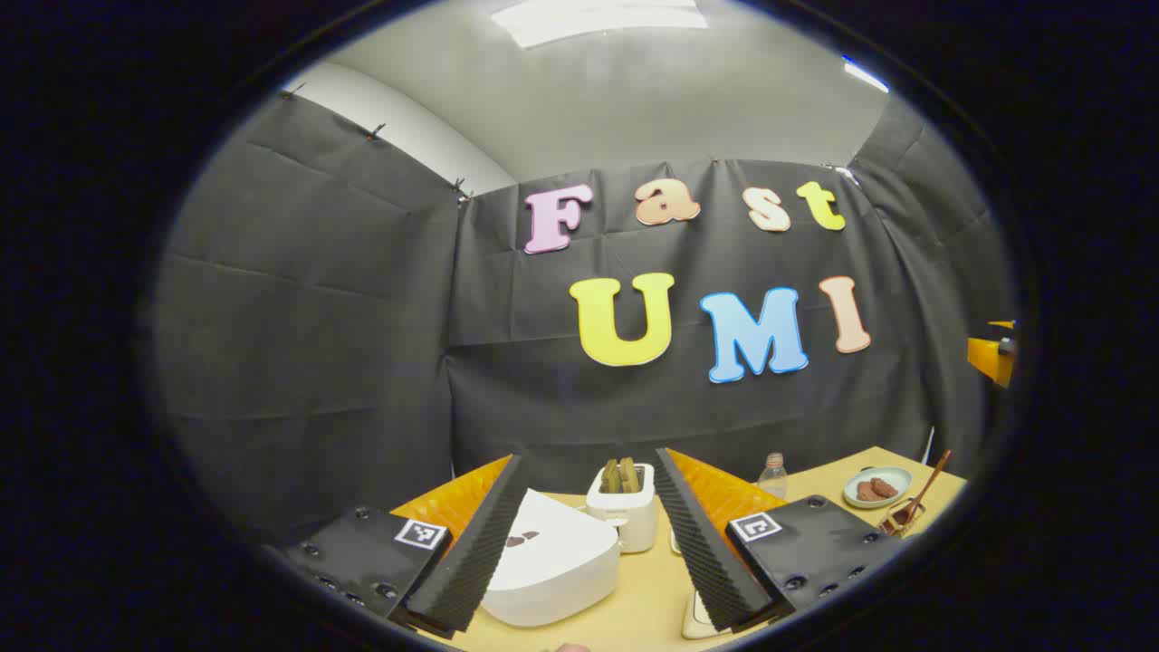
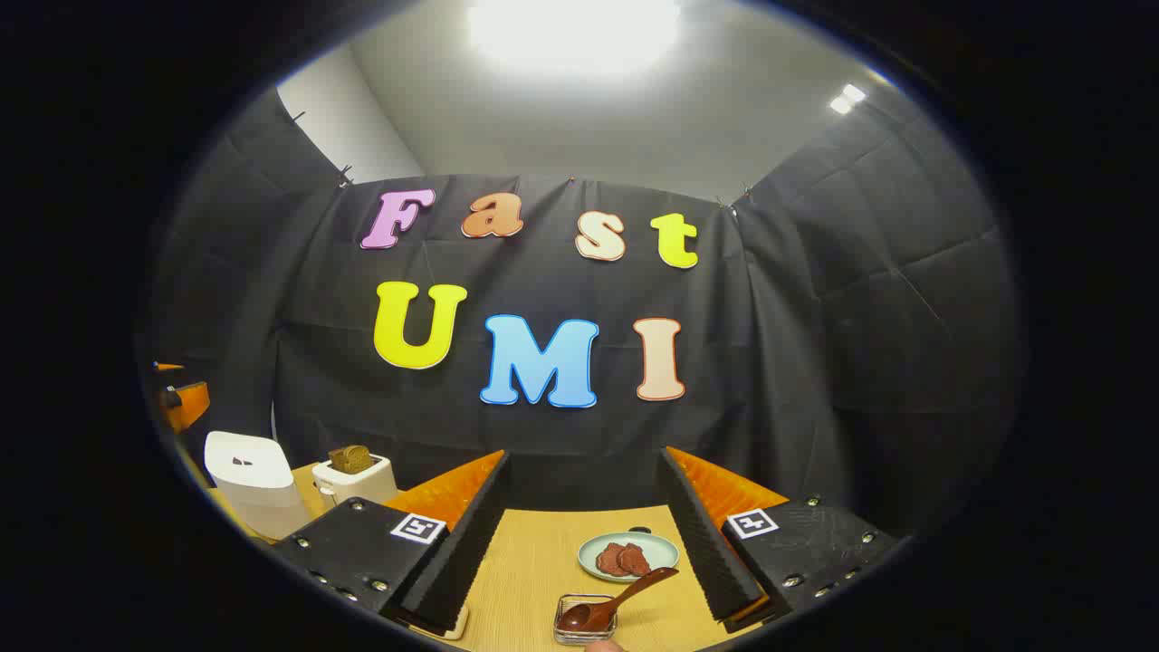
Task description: Close the left gripper, press the button to open the rice cooker; take a wooden spoon from the chopstick holder with the right hand, scoop a spoonful of rice and pour it into the rice cooker, then put the wooden spoon back into the chopstick holder.
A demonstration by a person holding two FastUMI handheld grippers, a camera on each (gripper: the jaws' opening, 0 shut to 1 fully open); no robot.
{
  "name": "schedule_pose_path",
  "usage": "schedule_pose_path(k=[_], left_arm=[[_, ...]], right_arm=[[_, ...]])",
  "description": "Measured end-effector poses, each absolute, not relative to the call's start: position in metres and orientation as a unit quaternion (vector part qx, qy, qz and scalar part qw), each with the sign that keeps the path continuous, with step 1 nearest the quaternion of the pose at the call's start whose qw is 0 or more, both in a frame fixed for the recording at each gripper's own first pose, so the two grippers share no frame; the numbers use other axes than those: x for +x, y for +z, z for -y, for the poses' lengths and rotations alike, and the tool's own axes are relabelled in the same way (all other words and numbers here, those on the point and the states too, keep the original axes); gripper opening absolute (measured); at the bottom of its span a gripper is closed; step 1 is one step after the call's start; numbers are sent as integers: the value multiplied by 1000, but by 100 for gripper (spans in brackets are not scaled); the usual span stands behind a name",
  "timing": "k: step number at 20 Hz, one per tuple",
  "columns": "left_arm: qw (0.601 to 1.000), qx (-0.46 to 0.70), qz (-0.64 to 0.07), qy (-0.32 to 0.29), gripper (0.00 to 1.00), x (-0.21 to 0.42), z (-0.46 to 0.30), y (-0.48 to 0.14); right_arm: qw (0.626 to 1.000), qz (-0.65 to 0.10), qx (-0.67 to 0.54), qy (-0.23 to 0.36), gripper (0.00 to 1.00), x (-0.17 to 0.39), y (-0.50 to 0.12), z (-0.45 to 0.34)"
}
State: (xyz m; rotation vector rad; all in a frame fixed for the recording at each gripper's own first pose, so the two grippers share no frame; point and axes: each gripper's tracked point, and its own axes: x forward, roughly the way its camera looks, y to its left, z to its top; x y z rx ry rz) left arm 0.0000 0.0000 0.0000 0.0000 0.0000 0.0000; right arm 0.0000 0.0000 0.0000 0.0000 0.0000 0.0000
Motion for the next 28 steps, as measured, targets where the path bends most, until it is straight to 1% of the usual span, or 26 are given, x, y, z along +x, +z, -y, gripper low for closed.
schedule_pose_path(k=[1, 2, 7, 13, 14, 16, 17, 18, 19, 20, 21, 23, 24, 27, 28], left_arm=[[1000, -1, 0, 1, 91, 0, -1, -1], [1000, -2, 1, 1, 98, -1, -1, 0], [1000, 0, 8, -1, 98, -3, -1, 4], [1000, -15, 12, 2, 98, -7, -2, 7], [1000, -11, 12, 5, 91, -7, -4, 8], [1000, -3, 15, 6, 91, -7, -6, 9], [1000, 0, 17, 3, 92, -8, -3, 10], [1000, 0, 18, -2, 100, -10, -1, 12], [1000, -1, 21, -5, 93, -10, -1, 11], [1000, 0, 22, -6, 91, -11, 0, 13], [1000, 1, 22, -8, 83, -11, -1, 12], [1000, 4, 25, -7, 76, -11, -2, 14], [1000, 6, 29, -4, 75, -12, -5, 16], [999, -6, 29, -13, 40, -14, -5, 17], [1000, -6, 26, -11, 34, -17, -7, 15]], right_arm=[[1000, -1, 0, 1, 97, 0, -1, -1], [1000, -1, -1, 1, 97, 1, -1, -1], [1000, -1, -7, 5, 97, 0, -3, -4], [1000, 4, -4, 5, 97, -3, 0, 0], [1000, 4, -3, 5, 97, -2, 1, 0], [1000, 4, -2, 6, 97, -2, 0, -1], [1000, 3, -2, 7, 97, -3, -1, -2], [1000, 2, -2, 8, 97, -4, -3, -2], [1000, 2, -3, 9, 97, -4, -2, -3], [1000, 2, -4, 10, 97, -4, -2, -4], [1000, 1, -4, 11, 97, -4, -2, -5], [1000, 2, -4, 13, 97, -3, -2, -7], [1000, 3, -4, 14, 97, -2, -2, -8], [1000, 3, 0, 17, 97, -2, -1, -11], [1000, 4, 3, 19, 97, -2, -1, -14]])
